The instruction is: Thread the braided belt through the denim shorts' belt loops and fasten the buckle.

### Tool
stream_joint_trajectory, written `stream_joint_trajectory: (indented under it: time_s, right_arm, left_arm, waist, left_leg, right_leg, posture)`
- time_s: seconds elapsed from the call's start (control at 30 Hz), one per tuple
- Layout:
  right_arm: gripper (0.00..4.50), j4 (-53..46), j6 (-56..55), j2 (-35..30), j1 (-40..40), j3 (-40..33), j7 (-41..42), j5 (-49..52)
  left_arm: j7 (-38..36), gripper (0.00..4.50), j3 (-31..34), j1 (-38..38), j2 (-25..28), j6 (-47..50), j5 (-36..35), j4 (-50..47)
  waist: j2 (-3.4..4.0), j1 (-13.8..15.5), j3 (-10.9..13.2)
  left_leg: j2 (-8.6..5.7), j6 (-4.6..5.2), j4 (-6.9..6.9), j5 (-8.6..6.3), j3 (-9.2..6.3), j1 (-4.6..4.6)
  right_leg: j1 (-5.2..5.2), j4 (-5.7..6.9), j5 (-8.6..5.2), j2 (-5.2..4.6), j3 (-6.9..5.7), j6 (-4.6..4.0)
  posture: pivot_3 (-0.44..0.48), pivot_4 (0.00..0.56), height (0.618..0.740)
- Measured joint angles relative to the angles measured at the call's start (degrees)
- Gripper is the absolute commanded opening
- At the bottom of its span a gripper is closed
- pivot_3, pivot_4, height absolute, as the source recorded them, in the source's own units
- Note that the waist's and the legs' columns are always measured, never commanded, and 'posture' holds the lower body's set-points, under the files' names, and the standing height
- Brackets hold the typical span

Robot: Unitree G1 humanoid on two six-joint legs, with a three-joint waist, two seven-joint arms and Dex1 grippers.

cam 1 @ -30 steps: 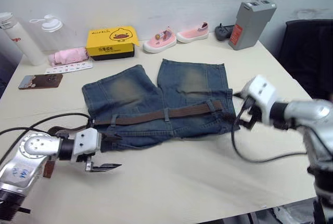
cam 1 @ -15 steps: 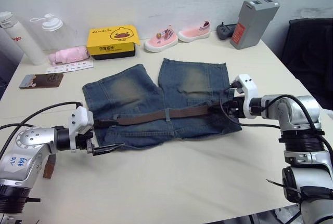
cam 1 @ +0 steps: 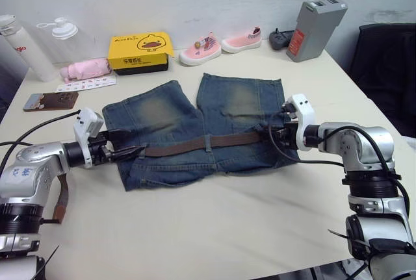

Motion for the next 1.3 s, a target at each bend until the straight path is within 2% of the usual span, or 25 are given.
stream_joint_trajectory:
  time_s: [0.13,0.3,0.43,0.57,0.6,0.7,0.83,0.97,1.07,1.3]
  right_arm:
    - [0.32,-5.3,1.2,0.1,2.4,-0.8,-2.3,1.0]
    - [0.32,-9.4,2.7,0.2,4.0,-1.3,-4.3,2.5]
    - [0.32,-11.2,3.7,0.2,4.3,-1.5,-5.3,3.6]
    - [0.32,-12.4,4.6,0.2,4.8,-2.6,-6.6,4.5]
    - [0.32,-12.5,4.7,0.2,4.9,-2.8,-6.8,4.6]
    - [0.32,-12.6,4.9,0.0,5.1,-3.1,-7.5,4.8]
    - [0.32,-12.6,4.9,-0.1,5.2,-3.2,-8.1,5.1]
    - [0.32,-12.6,4.6,-0.1,5.2,-3.2,-8.9,5.1]
    - [0.32,-11.9,3.7,-0.1,5.0,-3.2,-9.7,5.0]
    - [0.32,-2.8,-5.6,0.5,-0.4,-3.7,-12.5,3.2]
  left_arm:
    - [1.0,4.50,-2.8,-3.0,-3.7,7.4,1.0,6.5]
    - [1.6,4.50,-2.8,-7.6,-5.3,8.5,2.4,12.3]
    - [1.8,3.42,-2.7,-9.0,-6.2,7.9,3.4,14.6]
    - [-0.8,1.59,-3.5,-7.8,-6.2,6.5,4.2,13.3]
    - [-1.3,1.34,-3.8,-7.3,-6.2,6.4,4.3,12.3]
    - [-3.7,0.05,-5.4,-4.8,-5.1,4.0,6.0,7.7]
    - [-4.7,0.02,-5.9,-3.9,-5.5,2.8,6.6,6.1]
    - [-3.8,0.02,-4.9,-5.5,-7.7,1.9,6.6,9.0]
    - [-1.9,0.02,-4.0,-8.6,-9.8,0.6,7.1,12.4]
    - [2.3,0.02,-3.9,-18.5,-13.4,-10.1,12.1,24.8]
  waist:
    - [-0.14,0.0,0.0]
    - [-0.21,0.2,0.0]
    - [-0.22,0.1,0.0]
    - [-0.22,0.2,0.0]
    - [-0.22,0.2,0.0]
    - [-0.22,0.2,-0.1]
    - [-0.21,0.3,-0.1]
    - [-0.21,0.6,-0.1]
    - [-0.23,1.0,0.0]
    - [-0.32,1.4,0.0]
  left_leg:
    - [0.01,0.01,0.02,0.01,0.01,-0.02]
    - [-0.03,-0.06,0.03,0.05,0.02,-0.02]
    - [-0.03,-0.07,0.02,0.05,0.03,0.02]
    - [-0.03,-0.05,0.02,0.06,0.05,-0.01]
    - [-0.03,-0.05,0.02,0.06,0.05,-0.01]
    - [-0.04,-0.05,0.01,0.06,0.05,-0.03]
    - [-0.04,-0.06,0.01,0.06,0.05,-0.06]
    - [-0.06,-0.05,0.03,0.06,0.05,-0.07]
    - [-0.06,-0.05,0.07,0.06,0.06,-0.08]
    - [-0.05,0.03,0.25,0.13,0.16,-0.11]
  right_leg:
    - [-0.02,0.00,0.00,0.04,0.00,0.00]
    - [0.02,-0.02,0.00,0.00,0.03,0.00]
    - [0.02,0.01,0.00,0.00,0.06,0.00]
    - [0.00,0.00,0.00,0.01,0.04,0.00]
    - [0.00,0.00,0.00,0.00,0.04,0.00]
    - [0.01,-0.03,0.00,-0.01,0.06,0.00]
    - [0.02,-0.06,0.00,-0.02,0.05,0.00]
    - [0.02,-0.04,0.00,-0.04,0.04,0.00]
    - [0.02,-0.03,0.00,-0.03,0.02,0.00]
    - [0.00,0.04,0.01,0.01,-0.01,0.01]
  posture:
    - [0.000,0.150,0.712]
    - [0.000,0.150,0.712]
    - [0.000,0.150,0.712]
    - [0.000,0.150,0.712]
    - [0.000,0.150,0.712]
    - [0.000,0.150,0.712]
    - [0.000,0.150,0.712]
    - [0.000,0.150,0.712]
    - [0.000,0.150,0.712]
    - [0.000,0.150,0.712]
